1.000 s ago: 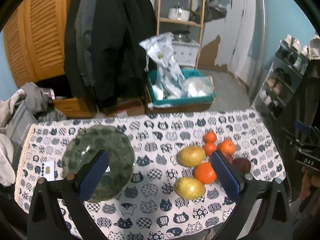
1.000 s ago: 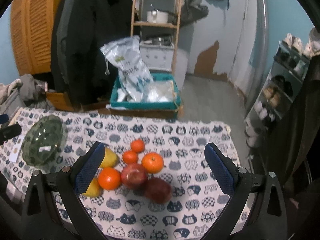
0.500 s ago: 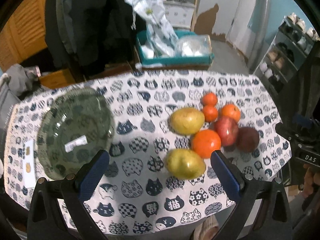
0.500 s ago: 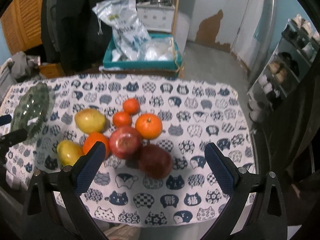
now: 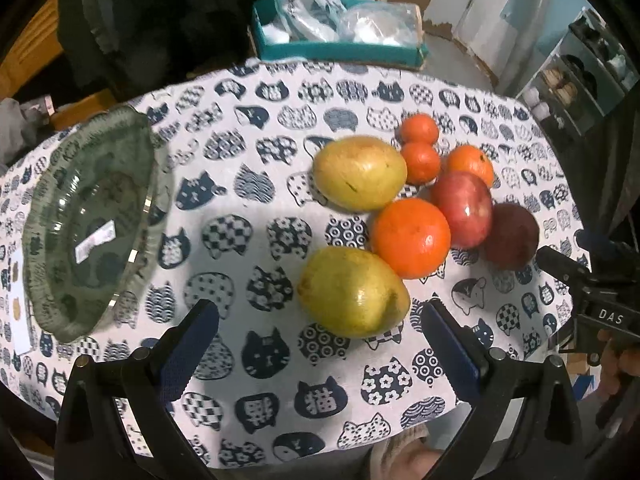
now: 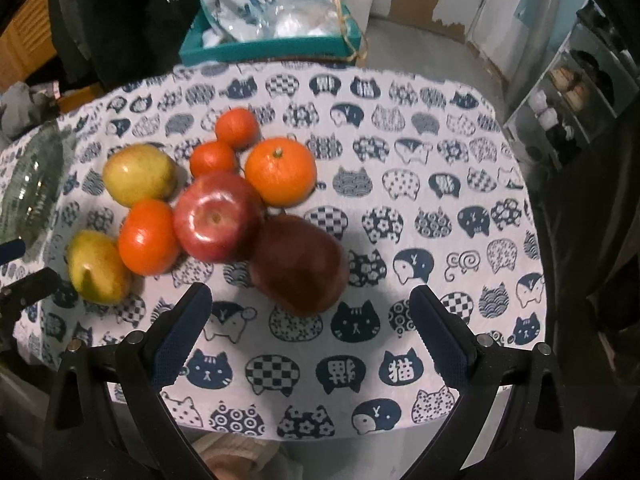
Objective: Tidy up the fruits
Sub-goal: 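Lower the right tool onto the dark red apple while the left tool lowers onto the yellow mango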
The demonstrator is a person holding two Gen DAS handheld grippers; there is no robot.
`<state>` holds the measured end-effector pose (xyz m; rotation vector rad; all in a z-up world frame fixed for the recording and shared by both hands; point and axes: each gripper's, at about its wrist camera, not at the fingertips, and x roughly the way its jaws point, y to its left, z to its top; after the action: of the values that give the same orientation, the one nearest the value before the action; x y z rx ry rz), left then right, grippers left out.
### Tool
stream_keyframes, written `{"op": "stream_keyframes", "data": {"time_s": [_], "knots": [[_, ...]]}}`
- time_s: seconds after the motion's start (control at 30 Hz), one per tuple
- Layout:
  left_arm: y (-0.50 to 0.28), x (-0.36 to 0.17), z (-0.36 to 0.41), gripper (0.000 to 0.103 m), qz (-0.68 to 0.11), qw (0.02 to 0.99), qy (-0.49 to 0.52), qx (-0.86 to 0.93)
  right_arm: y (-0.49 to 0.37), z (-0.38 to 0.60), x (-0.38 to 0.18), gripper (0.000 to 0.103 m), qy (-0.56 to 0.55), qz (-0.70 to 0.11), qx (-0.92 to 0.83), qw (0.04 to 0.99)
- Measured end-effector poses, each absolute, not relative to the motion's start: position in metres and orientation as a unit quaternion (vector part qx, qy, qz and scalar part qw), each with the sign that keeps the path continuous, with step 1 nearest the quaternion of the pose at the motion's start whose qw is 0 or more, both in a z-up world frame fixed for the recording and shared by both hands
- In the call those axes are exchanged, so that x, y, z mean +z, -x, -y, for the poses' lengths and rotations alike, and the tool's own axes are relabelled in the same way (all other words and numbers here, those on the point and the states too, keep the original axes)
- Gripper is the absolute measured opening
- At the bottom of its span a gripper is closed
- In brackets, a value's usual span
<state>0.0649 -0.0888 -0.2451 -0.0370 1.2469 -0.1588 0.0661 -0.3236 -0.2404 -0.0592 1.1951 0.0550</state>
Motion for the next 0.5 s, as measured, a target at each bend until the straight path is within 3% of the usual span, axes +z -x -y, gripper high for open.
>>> {"op": "stream_keyframes", "data": {"time_s": [0.5], "knots": [[-0.08,-0.289,0.113,0.102,-0.623,0.778,0.021,-0.081,-0.085,0.323,-0.28,0.099,0.021,-0.594,0.043,0.803]]}}
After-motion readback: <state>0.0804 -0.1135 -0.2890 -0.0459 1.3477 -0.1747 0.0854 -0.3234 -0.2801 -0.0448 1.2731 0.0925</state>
